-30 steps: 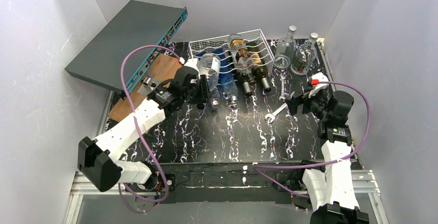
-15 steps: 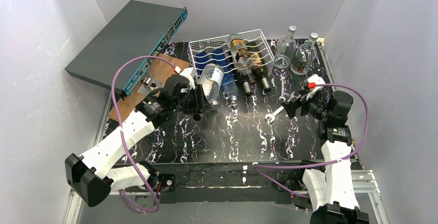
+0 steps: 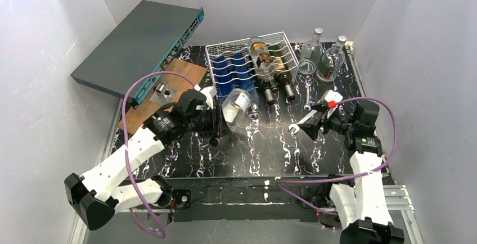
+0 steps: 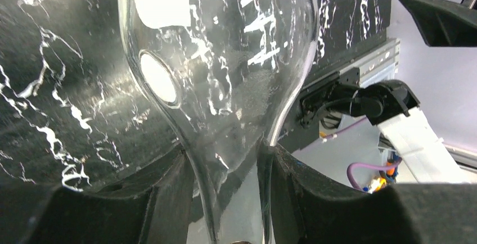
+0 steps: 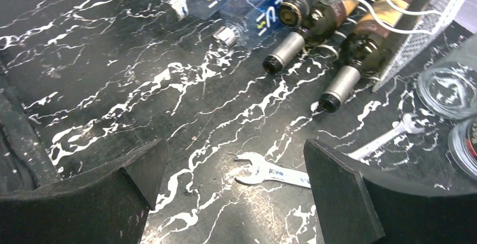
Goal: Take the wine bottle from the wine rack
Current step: Pick up the wine bottle from the wine rack, then place the wine bottle at the center of the board.
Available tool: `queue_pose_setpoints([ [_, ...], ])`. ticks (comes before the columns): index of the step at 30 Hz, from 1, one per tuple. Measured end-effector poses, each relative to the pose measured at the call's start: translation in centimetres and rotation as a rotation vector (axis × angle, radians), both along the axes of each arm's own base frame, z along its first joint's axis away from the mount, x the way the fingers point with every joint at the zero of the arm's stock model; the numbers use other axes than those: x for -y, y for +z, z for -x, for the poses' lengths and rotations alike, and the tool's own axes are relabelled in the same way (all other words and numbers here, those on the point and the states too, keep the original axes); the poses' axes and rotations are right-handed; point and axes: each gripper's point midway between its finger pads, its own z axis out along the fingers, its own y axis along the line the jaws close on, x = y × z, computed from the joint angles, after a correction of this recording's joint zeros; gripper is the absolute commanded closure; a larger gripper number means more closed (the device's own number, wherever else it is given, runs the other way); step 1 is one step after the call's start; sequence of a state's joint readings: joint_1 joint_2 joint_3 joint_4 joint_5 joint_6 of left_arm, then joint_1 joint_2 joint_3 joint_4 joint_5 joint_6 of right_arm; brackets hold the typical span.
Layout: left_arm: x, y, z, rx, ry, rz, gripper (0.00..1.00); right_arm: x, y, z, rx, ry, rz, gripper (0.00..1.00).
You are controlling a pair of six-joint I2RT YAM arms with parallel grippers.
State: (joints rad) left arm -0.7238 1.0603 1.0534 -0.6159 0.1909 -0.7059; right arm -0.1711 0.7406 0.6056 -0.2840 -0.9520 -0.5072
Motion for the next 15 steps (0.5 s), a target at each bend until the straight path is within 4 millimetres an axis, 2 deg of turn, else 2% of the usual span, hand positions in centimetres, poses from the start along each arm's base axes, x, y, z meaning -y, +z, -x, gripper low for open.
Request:
queue_pose_setpoints([
  [7,0.6,-1.3,2.8,-0.108,-0.047,-0.004,1.00,-1.9,-0.4,1.2,0.009,0.130,-0.004,0.00],
  [15,2.0,-3.9,4.6,-0.271,-0.077,-0.052,1.00,-4.1,-2.6,2.4,-0.049,0.303,0.065,0.00],
])
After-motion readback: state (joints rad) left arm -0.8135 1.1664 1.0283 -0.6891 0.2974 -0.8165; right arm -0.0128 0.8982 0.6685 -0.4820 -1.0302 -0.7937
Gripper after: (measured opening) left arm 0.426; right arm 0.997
